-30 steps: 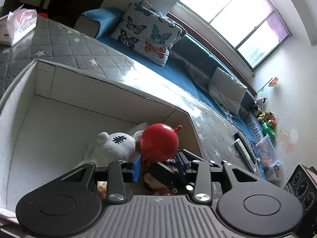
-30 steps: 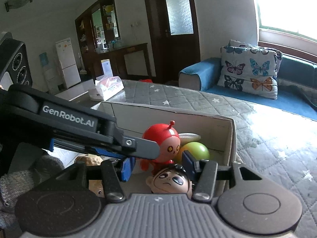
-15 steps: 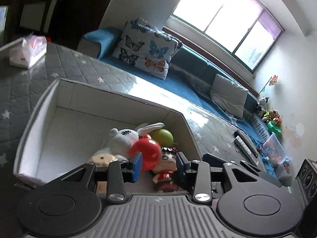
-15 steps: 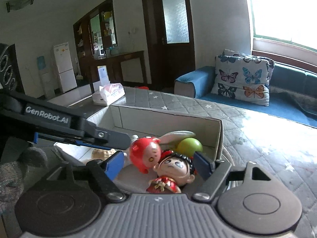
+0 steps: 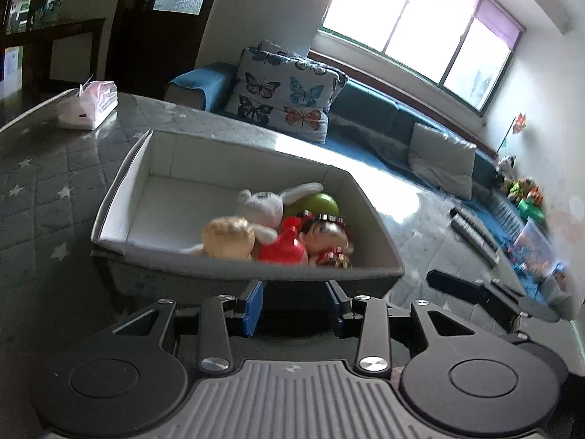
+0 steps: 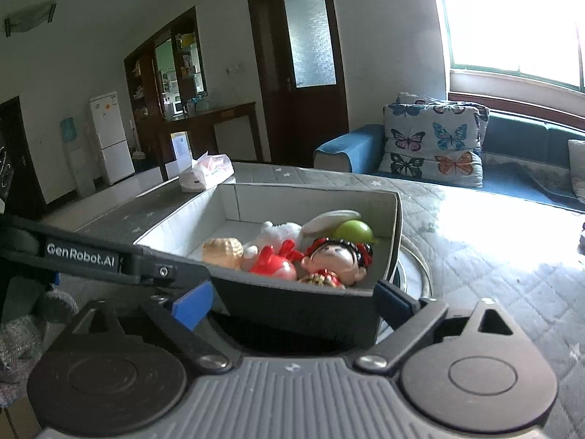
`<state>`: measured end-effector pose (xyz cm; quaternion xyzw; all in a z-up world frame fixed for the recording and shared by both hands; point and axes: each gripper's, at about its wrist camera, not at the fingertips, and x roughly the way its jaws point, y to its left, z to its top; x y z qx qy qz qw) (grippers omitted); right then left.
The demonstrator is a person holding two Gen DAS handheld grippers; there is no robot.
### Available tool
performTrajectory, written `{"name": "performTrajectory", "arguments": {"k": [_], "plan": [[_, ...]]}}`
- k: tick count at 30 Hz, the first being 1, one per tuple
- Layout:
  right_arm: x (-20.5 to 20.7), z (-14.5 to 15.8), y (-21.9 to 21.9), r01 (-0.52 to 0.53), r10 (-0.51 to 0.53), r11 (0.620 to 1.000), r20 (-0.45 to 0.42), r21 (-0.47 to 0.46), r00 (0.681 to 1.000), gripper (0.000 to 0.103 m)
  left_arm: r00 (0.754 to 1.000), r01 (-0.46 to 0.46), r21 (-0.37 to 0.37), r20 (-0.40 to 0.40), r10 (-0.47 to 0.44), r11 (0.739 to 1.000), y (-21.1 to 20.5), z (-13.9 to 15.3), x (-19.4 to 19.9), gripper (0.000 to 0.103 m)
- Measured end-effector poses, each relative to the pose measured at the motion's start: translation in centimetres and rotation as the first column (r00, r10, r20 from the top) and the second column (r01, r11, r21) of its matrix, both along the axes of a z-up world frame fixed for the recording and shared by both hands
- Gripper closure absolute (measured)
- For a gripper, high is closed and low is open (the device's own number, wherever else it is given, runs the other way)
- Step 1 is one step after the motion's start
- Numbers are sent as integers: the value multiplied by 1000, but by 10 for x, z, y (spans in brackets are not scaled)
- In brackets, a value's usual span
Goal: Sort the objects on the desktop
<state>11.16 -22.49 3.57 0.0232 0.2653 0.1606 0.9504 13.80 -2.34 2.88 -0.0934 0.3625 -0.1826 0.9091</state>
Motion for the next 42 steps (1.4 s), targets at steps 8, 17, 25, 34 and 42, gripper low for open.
{"name": "performTrajectory", "arguments": {"k": [8,17,25,34,42], "plan": [[-20,-11,7,36,-37,999,-30,-29,999,0,1000,-23,90,23,21,996,-5,-11,-23,63],[-31,-24,16,57,-62,996,-74,-68,995,0,997,-77,174,23,75,982,-6,-24,-43,63],[-42,-33,15,87,-92,995,-101,-54,991,0,992,-124,192,39,119,973,-2,-26,-56,62],[-51,-41,17,98,-103,994,-120,-48,987,0,986,-164,211,56,155,964,-2,-26,-64,62],[-55,-44,21,96,-103,994,-125,-58,987,0,983,-179,229,72,167,957,-4,-28,-72,63]]}}
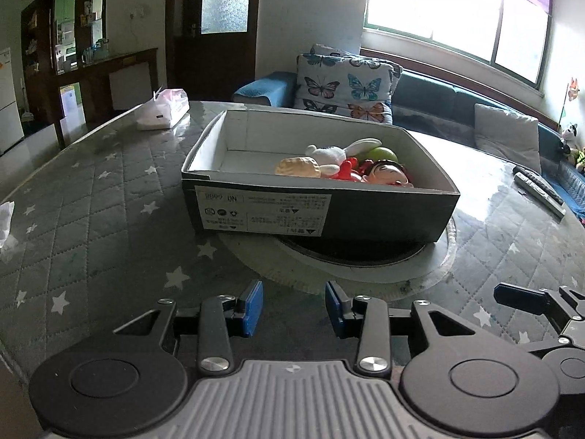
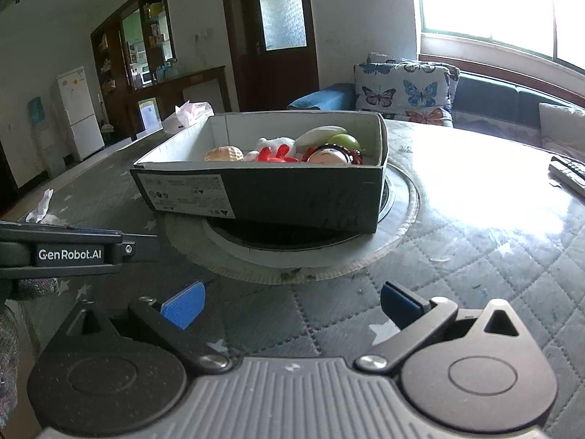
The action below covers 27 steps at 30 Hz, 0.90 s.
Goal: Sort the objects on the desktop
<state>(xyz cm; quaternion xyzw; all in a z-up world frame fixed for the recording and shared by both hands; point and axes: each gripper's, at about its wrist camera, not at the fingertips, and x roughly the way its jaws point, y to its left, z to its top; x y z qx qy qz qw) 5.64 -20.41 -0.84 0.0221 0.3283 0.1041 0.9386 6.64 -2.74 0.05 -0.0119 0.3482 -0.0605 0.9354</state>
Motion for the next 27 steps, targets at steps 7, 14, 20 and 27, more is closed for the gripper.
{"name": "performTrajectory", "arguments": {"k": [7,14,20,27], "plan": [[-2,-2,1,16,-16,1000,-9,-4,1000,0,1000,-4,20,9,4,1000,-3,-1,-4,63],[-2,-4,0,25,-26,1000,-17,-7,1000,0,1000,-12,45,19,11,999,-7,-3,-8,63],[-2,-6,-1,33,-33,999,-20,-12,999,0,1000,-10,55,28,8,998,-9,-3,-9,63],[0,-6,2,26,-27,999,-22,-26,999,0,1000,-5,60,20,4,998,-11,-5,-7,63]]}}
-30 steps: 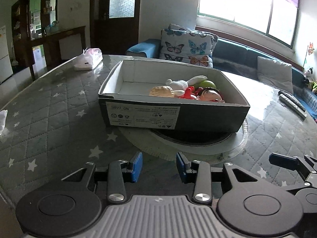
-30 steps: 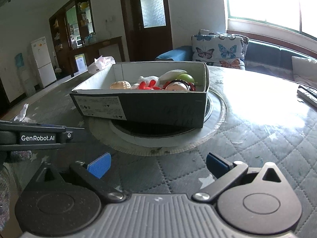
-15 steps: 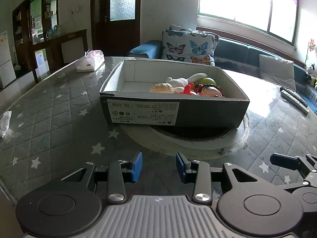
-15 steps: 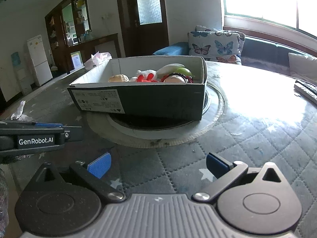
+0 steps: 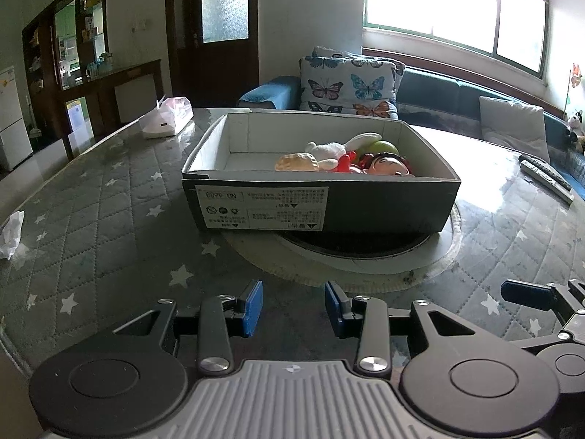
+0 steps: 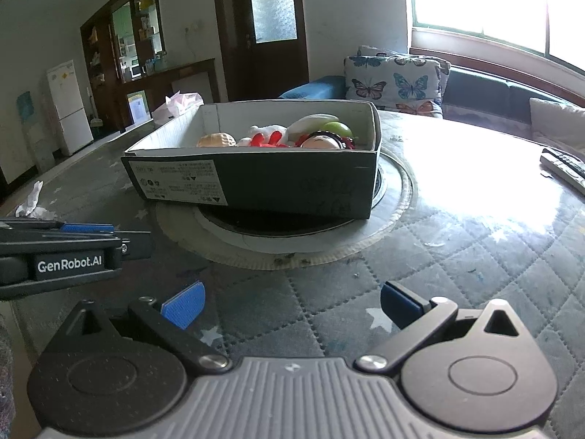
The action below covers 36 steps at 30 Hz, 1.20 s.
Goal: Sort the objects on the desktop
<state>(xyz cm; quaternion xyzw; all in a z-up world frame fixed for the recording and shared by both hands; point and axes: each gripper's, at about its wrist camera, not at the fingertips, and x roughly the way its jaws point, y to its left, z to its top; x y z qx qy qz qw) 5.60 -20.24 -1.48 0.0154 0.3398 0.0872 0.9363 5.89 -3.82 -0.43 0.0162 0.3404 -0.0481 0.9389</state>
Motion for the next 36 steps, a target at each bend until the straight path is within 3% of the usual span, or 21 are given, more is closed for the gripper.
{"name": "performTrajectory", "arguments": {"k": [36], "plan": [[14,1,4,-23,23,1000,-1,-11,1000,0,1000,-10,8,-2,10,1000,-3,-3,14,63]]}}
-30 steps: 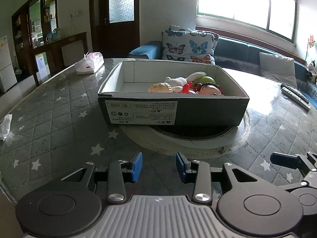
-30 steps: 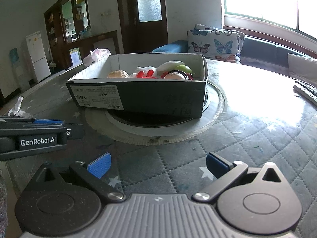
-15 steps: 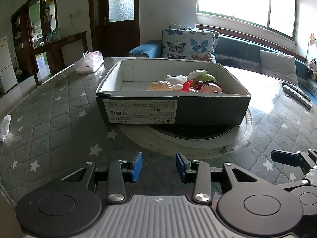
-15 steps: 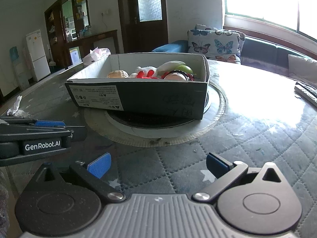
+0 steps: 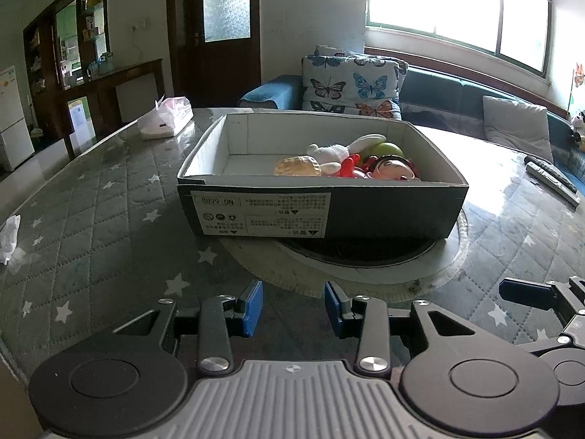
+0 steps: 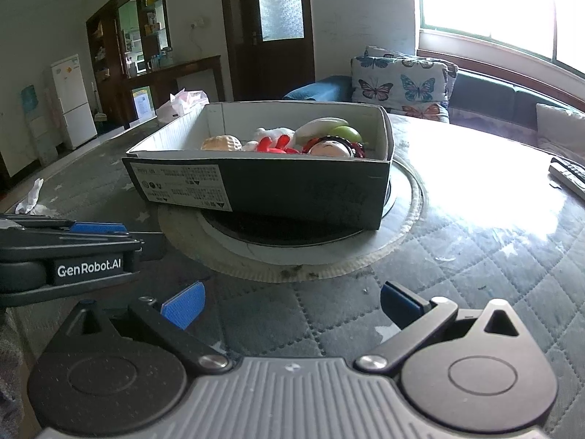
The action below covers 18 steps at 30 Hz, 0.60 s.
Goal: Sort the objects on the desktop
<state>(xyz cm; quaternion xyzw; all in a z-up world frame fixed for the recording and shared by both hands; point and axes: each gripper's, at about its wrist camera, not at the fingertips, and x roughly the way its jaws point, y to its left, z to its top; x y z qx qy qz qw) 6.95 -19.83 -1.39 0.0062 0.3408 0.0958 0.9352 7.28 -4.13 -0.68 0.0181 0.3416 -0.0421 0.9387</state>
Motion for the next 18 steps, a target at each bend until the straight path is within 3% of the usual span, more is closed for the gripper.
{"name": "performTrajectory", "arguments": {"k": [18], "plan": [[22,-5,2,-5,5,1000,-24,7,1000,0,1000,5,5,-10,-4,1000,-1,-2,19,63]]}}
